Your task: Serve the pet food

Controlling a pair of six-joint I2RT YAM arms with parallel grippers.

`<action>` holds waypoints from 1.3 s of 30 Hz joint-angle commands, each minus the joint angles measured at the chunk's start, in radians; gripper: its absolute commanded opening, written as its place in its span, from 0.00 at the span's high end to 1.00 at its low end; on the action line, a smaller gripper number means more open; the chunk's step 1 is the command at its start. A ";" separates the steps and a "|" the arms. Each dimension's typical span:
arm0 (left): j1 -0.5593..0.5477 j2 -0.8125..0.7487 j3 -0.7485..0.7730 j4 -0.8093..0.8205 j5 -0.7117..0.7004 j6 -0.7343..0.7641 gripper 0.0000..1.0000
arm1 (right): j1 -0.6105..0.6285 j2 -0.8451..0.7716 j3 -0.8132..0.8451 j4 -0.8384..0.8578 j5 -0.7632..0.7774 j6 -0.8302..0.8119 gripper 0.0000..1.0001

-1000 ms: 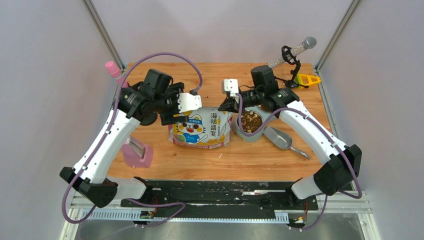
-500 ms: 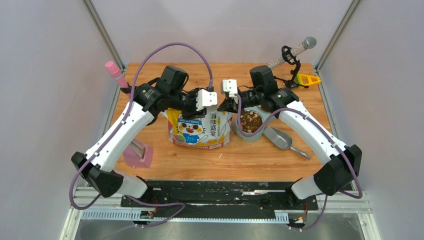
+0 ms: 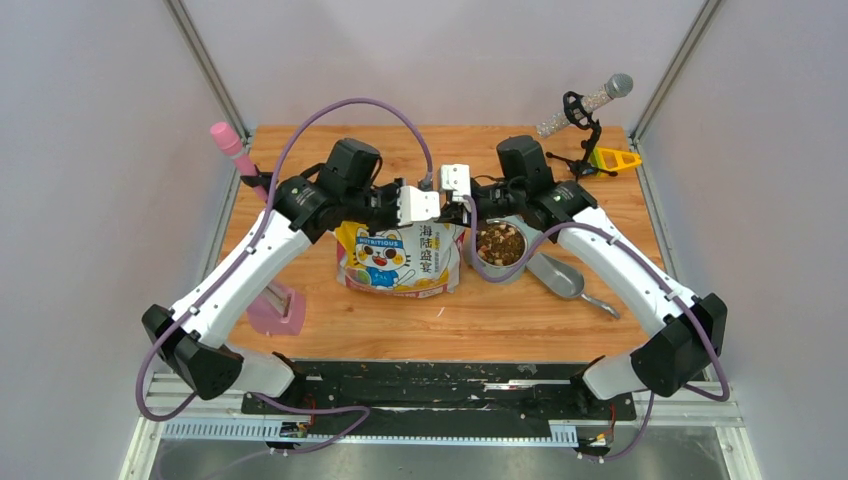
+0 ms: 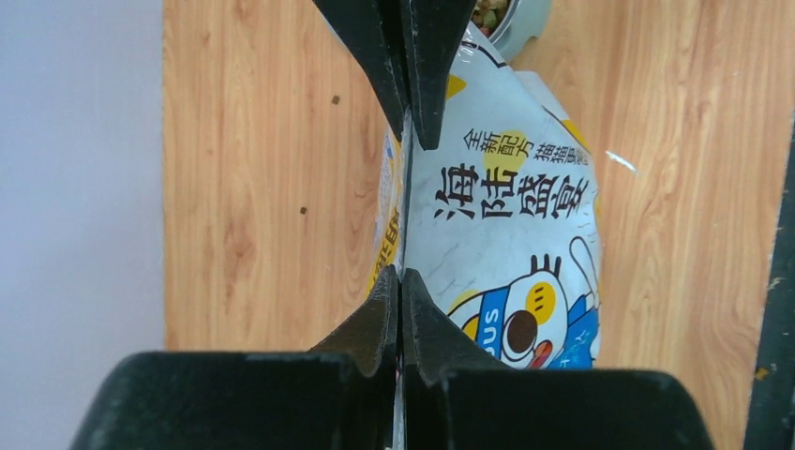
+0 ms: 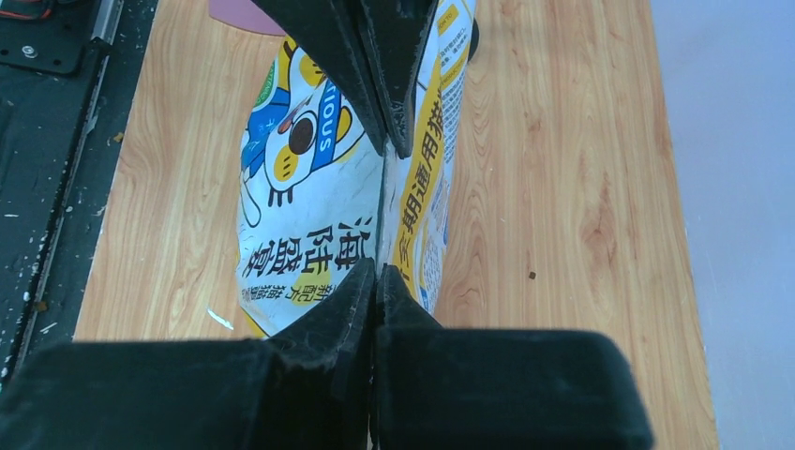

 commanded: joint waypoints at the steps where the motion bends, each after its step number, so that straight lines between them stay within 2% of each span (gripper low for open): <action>1: 0.086 -0.053 -0.103 -0.123 -0.334 0.102 1.00 | 0.000 -0.109 -0.009 -0.017 0.028 -0.008 1.00; 4: 0.135 -0.077 -0.098 -0.128 -0.398 0.124 0.99 | -0.007 -0.103 0.014 -0.058 0.044 -0.006 1.00; 11: 0.261 -0.123 -0.122 -0.187 -0.442 0.203 0.86 | -0.013 -0.090 0.045 -0.111 0.072 0.001 1.00; 12: 0.280 -0.126 -0.136 -0.192 -0.424 0.216 0.87 | -0.015 -0.092 0.047 -0.112 0.072 0.002 1.00; 15: 0.309 -0.130 -0.167 -0.200 -0.434 0.240 1.00 | -0.016 -0.093 0.050 -0.118 0.076 0.000 1.00; 20: 0.383 -0.137 -0.121 -0.230 -0.405 0.259 1.00 | -0.018 -0.087 0.055 -0.124 0.084 -0.001 1.00; 23: 0.388 -0.142 -0.098 -0.232 -0.395 0.252 1.00 | -0.018 -0.085 0.056 -0.123 0.082 -0.001 1.00; 25: 0.388 -0.142 -0.083 -0.232 -0.384 0.239 0.78 | -0.018 -0.085 0.059 -0.124 0.084 -0.001 1.00; 26: 0.388 -0.144 -0.077 -0.229 -0.368 0.234 0.57 | -0.019 -0.084 0.058 -0.123 0.085 0.000 1.00; 27: 0.387 -0.146 -0.063 -0.224 -0.333 0.224 0.49 | -0.018 -0.083 0.057 -0.122 0.086 -0.002 1.00; 28: 0.387 -0.155 -0.056 -0.199 -0.309 0.213 0.20 | -0.018 -0.080 0.057 -0.117 0.085 0.000 0.98; 29: 0.384 -0.160 -0.034 -0.191 -0.236 0.178 0.10 | -0.017 -0.075 0.059 -0.108 0.084 0.010 0.87; 30: 0.381 -0.168 -0.017 -0.184 -0.195 0.158 0.03 | -0.018 -0.069 0.064 -0.099 0.079 0.026 0.71; 33: 0.338 -0.184 0.101 -0.158 0.001 0.011 0.00 | -0.016 -0.053 0.095 -0.069 0.045 0.069 0.37; 34: 0.327 -0.192 0.124 -0.123 0.031 -0.067 0.00 | -0.016 -0.054 0.105 -0.055 0.028 0.079 0.30; 35: 0.305 -0.196 0.174 -0.101 0.079 -0.108 0.00 | -0.017 -0.062 0.111 -0.031 0.014 0.092 0.17; 37: 0.269 -0.203 0.249 -0.029 0.110 -0.241 0.00 | -0.017 -0.089 0.108 0.037 0.009 0.149 0.03; 39: 0.237 -0.191 0.310 0.061 0.074 -0.397 0.00 | -0.016 -0.127 0.083 0.174 0.092 0.273 0.00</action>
